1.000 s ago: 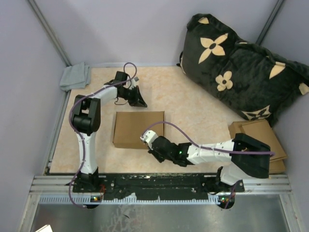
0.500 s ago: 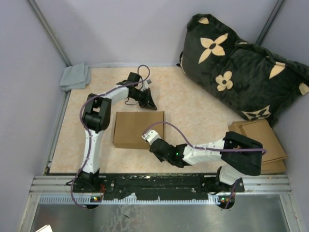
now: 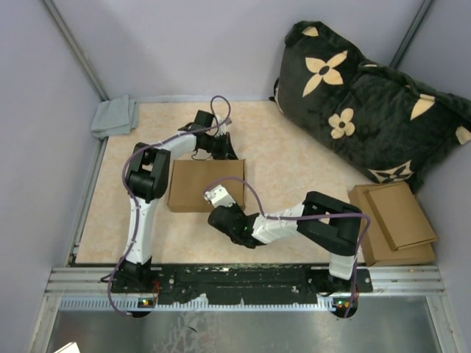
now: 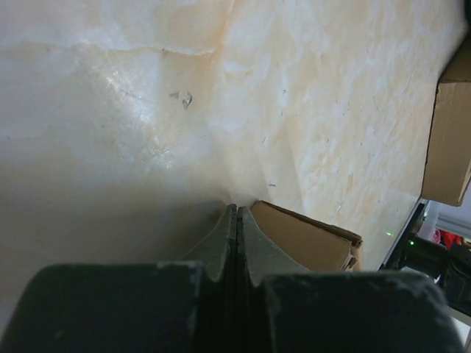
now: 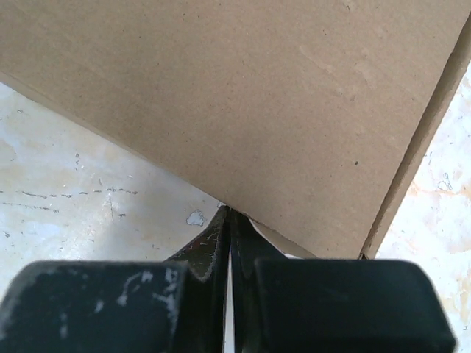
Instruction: Fold the paper box
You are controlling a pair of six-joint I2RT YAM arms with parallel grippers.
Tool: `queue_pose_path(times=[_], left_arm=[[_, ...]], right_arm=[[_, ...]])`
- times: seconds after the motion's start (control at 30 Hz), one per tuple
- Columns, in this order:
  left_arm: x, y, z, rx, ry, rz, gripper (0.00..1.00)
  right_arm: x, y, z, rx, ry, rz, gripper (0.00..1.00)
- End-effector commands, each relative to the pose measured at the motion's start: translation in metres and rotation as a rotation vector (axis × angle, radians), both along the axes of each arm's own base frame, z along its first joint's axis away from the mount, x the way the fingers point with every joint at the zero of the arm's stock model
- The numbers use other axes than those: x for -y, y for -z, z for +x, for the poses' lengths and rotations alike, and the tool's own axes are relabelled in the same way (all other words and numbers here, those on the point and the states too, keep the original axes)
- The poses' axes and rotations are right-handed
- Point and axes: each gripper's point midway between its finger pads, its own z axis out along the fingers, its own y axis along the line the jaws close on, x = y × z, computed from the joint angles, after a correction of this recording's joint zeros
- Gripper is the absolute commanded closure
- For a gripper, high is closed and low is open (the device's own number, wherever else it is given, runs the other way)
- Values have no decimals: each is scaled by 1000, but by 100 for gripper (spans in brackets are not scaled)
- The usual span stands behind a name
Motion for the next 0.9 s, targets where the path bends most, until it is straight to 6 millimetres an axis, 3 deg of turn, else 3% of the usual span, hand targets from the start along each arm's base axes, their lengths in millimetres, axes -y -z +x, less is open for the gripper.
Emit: queue_pose_path(times=[0.0,0.1,0.17,0.23,0.33,0.43,0.5,0.6,0.77,0.87], left_arm=[[20,6,-77,-189,139,34,100],[14,1,-72,-164,110,76,100],[8,-3,-66,-147,71,101,95],[1,-15,-54,-108,13,108,81],[-9,-35,-31,-6,-66,145,58],[-17,-57,-13,46,-121,139,49],[-22,-71,-3,74,-149,122,25],[-29,-91,9,113,-179,96,21],[-30,-119,17,171,-187,64,18],[-31,-130,21,198,-195,63,17]], right_arm=[[7,-34,42,97,159,86,100],[26,-41,34,74,198,76,100],[38,-50,28,63,219,87,100],[49,-65,21,62,221,117,99],[60,-84,15,66,209,146,90],[64,-112,10,74,179,189,78],[62,-127,8,75,144,210,71],[60,-147,2,66,91,237,59],[58,-168,-8,31,29,251,54],[60,-167,-15,-8,6,236,53]])
